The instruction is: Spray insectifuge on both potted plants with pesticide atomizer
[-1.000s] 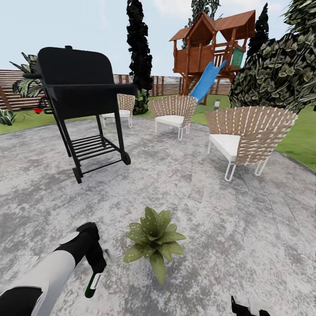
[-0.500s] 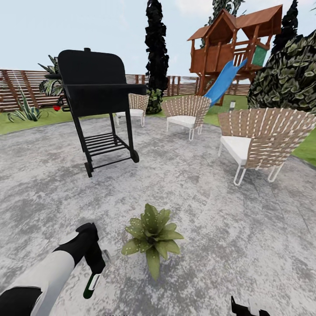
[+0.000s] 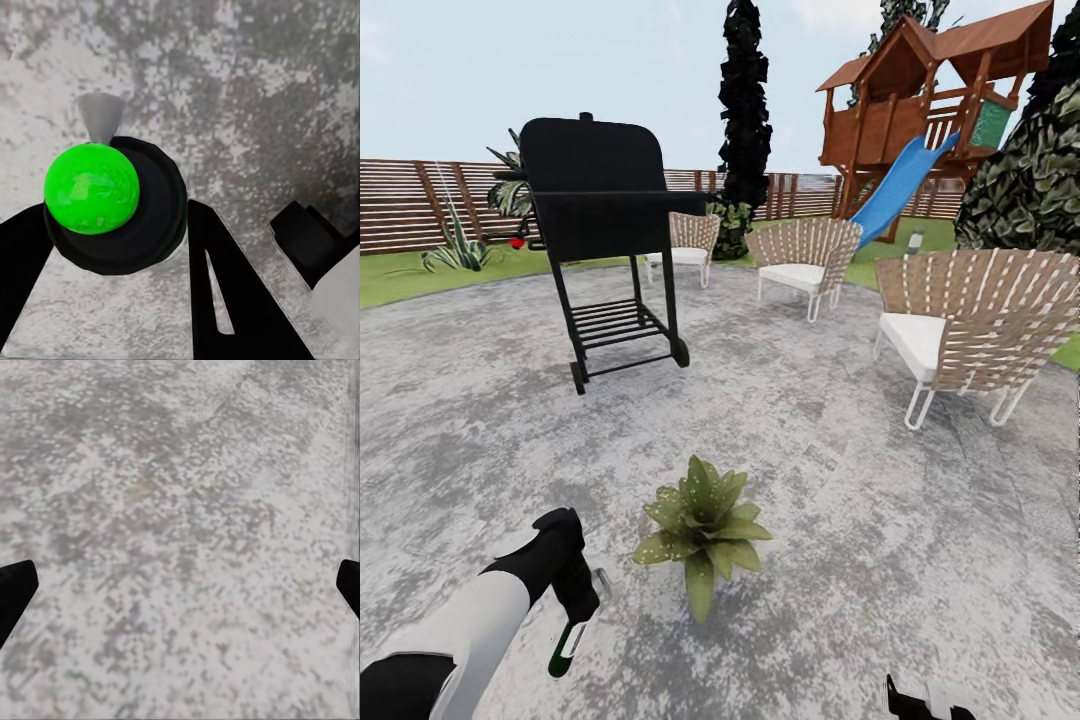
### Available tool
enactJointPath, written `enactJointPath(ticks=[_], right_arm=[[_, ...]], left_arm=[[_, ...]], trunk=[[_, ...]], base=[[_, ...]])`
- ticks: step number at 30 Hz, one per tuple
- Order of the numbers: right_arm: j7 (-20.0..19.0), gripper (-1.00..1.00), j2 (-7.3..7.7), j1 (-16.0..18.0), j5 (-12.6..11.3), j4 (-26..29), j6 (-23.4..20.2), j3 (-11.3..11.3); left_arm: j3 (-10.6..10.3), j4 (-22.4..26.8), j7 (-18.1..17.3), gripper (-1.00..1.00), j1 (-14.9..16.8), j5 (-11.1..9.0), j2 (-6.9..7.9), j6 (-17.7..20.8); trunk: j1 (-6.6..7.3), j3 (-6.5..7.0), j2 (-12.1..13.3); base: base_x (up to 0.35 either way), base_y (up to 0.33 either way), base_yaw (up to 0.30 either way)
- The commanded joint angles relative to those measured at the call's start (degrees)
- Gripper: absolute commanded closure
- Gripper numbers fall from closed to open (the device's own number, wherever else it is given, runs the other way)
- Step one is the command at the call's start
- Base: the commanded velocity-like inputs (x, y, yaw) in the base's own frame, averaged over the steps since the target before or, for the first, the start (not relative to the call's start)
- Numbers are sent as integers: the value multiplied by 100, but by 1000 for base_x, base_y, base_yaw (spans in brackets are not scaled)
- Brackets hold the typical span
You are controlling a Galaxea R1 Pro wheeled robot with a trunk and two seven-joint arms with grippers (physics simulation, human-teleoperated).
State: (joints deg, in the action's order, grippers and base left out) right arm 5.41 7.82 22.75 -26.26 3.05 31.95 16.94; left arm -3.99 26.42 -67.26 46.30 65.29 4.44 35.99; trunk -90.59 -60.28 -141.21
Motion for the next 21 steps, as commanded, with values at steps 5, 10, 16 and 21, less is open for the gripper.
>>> enactJointPath(ticks=[5, 10, 16, 21], right_arm=[[35, -100, 0, 1, -28, 9, 4, 46], [39, -100, -7, 1, -28, 13, 4, 46], [39, -100, -8, 1, -28, 12, 4, 46], [39, -100, -8, 1, -28, 11, 4, 46]], left_arm=[[-29, -12, 207, 100, 2, -30, 1, 65], [51, -30, 211, 100, 2, -355, -19, 66], [136, -157, 238, 100, -5, -550, 4, 66], [144, -155, 248, 100, -7, -553, 13, 66]], trunk=[[1, -5, -2], [1, -5, -2], [1, -5, -2], [1, -5, -2]], base=[[-115, -173, 0], [28, -155, 180], [149, -88, 271], [8, -4, 273]])
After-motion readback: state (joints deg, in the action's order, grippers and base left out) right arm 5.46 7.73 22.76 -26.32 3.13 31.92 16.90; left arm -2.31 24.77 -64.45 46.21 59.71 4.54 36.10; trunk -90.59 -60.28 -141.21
